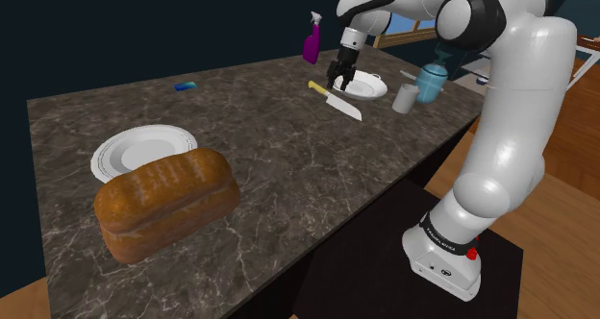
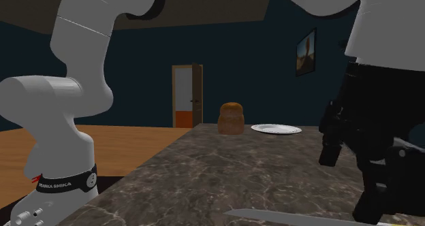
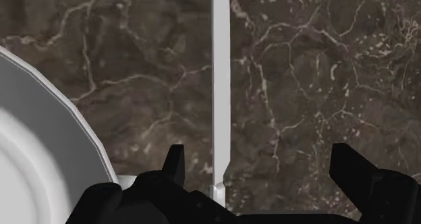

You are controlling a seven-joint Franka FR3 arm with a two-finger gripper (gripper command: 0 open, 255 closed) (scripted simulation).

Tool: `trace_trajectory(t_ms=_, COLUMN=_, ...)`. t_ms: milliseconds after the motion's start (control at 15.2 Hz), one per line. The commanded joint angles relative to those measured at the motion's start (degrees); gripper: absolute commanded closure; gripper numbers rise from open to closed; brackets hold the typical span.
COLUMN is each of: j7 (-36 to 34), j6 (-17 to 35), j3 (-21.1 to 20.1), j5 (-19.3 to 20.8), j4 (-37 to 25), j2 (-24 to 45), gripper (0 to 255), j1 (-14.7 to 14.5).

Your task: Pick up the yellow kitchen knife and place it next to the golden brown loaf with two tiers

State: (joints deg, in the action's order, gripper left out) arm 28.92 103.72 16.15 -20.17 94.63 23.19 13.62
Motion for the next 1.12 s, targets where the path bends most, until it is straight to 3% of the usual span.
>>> trace_trajectory(t_ms=0, j7=0.9, j6=0.3, j3=-0.1, j5=-0.9, j4=-1.4, j2=2.5, gripper=0, j1=0.9)
trace_trajectory(t_ms=462, j7=1.5, j6=4.9, j3=-0.6, j5=-1.6, j4=2.5, j2=3.1, gripper=0, j1=0.1)
trace_trajectory(t_ms=990, j7=1.5, j6=4.9, j3=-0.6, j5=-1.6, j4=2.5, j2=3.2, gripper=0, j1=0.1)
trace_trajectory(t_ms=1056, j7=1.5, j6=4.9, j3=-0.6, j5=-1.6, j4=2.5, j2=3.2, gripper=255, j1=0.1)
